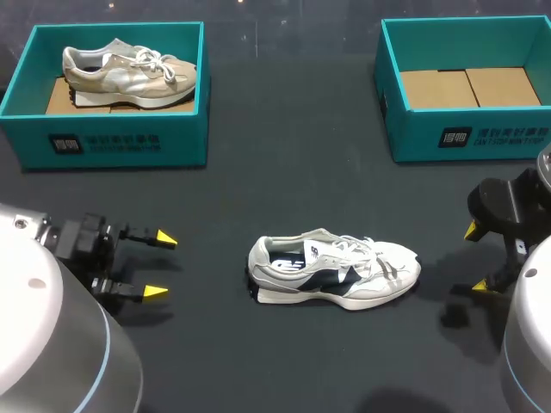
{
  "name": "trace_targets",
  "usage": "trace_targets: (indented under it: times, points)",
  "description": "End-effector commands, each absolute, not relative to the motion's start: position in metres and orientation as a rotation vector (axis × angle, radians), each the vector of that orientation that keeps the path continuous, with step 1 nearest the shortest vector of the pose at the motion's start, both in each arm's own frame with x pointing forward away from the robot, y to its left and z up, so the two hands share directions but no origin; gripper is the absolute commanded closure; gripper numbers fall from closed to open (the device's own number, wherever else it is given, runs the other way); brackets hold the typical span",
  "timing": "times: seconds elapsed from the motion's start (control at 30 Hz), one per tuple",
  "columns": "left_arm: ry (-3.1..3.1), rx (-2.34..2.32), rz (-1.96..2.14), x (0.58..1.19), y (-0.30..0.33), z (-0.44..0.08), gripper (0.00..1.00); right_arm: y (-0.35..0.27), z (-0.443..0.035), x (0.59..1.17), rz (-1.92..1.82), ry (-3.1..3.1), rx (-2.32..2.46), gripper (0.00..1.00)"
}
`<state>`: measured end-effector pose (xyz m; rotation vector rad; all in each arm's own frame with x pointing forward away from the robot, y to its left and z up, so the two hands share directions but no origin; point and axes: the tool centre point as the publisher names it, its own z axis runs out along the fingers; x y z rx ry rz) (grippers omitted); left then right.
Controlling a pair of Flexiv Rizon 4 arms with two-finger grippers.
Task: Take the shoe out of the shoebox, open the shoe tongue, remove and reinsert the insole, then place the shoe into the shoebox
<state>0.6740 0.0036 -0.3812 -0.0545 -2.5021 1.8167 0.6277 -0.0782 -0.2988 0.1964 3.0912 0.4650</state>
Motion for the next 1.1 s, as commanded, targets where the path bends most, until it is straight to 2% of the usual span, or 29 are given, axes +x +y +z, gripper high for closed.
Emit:
trace_targets:
  times: [0.03,1.1]
  points:
    - [-2.499,-0.045,1.821,0.675,-0.003,-0.383,0.00,-0.079,-0.298,0.625,0.463,3.088,0.196,0.00]
    - [-2.506,0.066,1.854,0.686,-0.065,-0.400,0.00,-0.079,-0.298,0.625,0.463,3.088,0.196,0.00]
